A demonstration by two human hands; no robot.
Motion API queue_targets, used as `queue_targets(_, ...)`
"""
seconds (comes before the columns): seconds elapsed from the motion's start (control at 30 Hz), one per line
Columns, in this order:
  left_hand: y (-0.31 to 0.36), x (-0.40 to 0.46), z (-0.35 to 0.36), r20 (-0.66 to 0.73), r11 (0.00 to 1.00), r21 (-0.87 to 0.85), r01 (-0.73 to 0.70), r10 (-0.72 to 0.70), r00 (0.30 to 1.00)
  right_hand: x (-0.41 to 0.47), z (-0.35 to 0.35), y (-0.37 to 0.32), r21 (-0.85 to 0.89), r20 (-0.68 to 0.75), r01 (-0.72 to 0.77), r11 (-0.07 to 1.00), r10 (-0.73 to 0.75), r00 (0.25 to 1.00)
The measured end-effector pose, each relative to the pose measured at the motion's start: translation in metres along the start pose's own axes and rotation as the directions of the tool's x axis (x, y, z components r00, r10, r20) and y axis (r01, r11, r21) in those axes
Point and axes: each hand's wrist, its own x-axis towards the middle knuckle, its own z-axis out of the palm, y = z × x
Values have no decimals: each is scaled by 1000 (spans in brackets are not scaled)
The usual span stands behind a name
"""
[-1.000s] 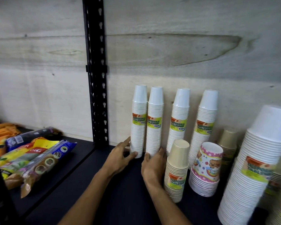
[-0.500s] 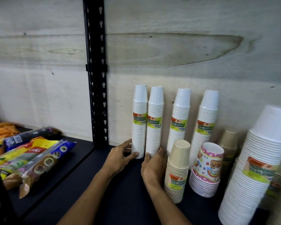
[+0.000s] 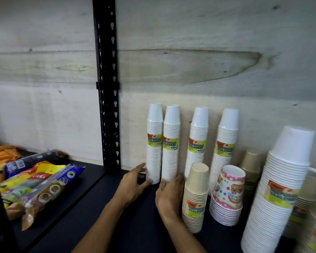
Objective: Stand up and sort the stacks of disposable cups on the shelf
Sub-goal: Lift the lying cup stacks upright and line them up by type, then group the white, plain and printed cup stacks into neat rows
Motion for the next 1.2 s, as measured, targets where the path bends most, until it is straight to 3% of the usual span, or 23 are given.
queue_targets(0.17,-1,-12,-7,-96,995,-56,87,-92,991,-16,-17,-1,-88,118,-14,996,24,993)
queue_targets(0.3,3,-32,-14,-149,983,-95,160,-173,974,-29,-14,4,-52,152,32,998,-24,988)
queue_targets(0.63,42,-91,-67,-217,975,-73,210,-221,951,-70,-81,-17,101,398,259,961,-278,874)
queue_targets(0.9,138,-74,-137,-304,997,-15,77,-78,949,-39,-204,-58,-99,454,474,875,-384,804)
queue_targets(1.07,207,-44,-151,-209,994,97,-41,60,976,4,-299,-82,-272,399,578,769,-456,795)
queue_targets(1.2,245,-13,-139,-104,977,174,-126,146,984,50,-346,-85,-363,330,555,749,-453,828)
